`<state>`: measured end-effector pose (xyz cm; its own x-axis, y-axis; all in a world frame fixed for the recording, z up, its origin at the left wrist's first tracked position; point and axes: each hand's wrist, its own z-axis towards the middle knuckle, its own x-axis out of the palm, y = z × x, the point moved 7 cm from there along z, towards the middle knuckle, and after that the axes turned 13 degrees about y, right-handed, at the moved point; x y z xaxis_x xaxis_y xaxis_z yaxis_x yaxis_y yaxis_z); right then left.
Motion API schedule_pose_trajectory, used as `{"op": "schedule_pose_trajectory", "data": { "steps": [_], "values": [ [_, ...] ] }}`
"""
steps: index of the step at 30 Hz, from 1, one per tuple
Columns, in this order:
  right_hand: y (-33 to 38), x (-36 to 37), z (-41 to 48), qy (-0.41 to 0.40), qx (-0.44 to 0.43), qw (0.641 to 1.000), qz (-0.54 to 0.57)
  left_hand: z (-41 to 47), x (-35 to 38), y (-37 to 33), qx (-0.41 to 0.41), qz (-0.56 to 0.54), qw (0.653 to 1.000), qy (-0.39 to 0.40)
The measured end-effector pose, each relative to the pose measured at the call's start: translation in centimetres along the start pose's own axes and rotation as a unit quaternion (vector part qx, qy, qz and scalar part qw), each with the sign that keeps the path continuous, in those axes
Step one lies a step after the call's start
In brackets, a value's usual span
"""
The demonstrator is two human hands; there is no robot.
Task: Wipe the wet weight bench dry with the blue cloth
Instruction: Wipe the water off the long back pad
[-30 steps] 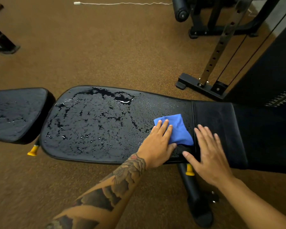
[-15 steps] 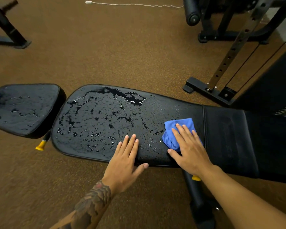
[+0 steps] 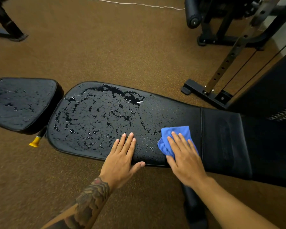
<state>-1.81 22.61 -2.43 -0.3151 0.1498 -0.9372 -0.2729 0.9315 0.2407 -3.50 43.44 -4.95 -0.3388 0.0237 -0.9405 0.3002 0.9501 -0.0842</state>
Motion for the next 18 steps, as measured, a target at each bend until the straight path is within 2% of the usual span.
{"op": "schedule_pose_trajectory", "data": {
  "steps": [5, 8, 11, 15, 18],
  "values": [
    [-1.3, 0.3, -3.4, 0.029, -0.037, 0.997, -0.059, 0.0, 0.1, 0.0, 0.004, -0.003, 1.0, -0.003],
    [-3.8, -0.5, -1.9, 0.029, 0.023, 0.997, -0.062, 0.0, 0.0, 0.1, 0.006, -0.006, 1.0, -0.01],
    [-4.2, -1.1, 1.7, 0.01, 0.099, 0.995, -0.017, 0.0, -0.1, 0.0, 0.011, -0.009, 1.0, -0.014],
    [0.5, -1.2, 6.8, -0.014, 0.133, 0.99, 0.039, 0.1, -0.1, 0.0, 0.016, -0.013, 1.0, -0.017],
    [5.0, 0.1, 6.3, 0.001, 0.065, 0.997, 0.037, 0.1, 0.0, 0.1, 0.021, -0.018, 0.999, -0.022]
  ]
}}
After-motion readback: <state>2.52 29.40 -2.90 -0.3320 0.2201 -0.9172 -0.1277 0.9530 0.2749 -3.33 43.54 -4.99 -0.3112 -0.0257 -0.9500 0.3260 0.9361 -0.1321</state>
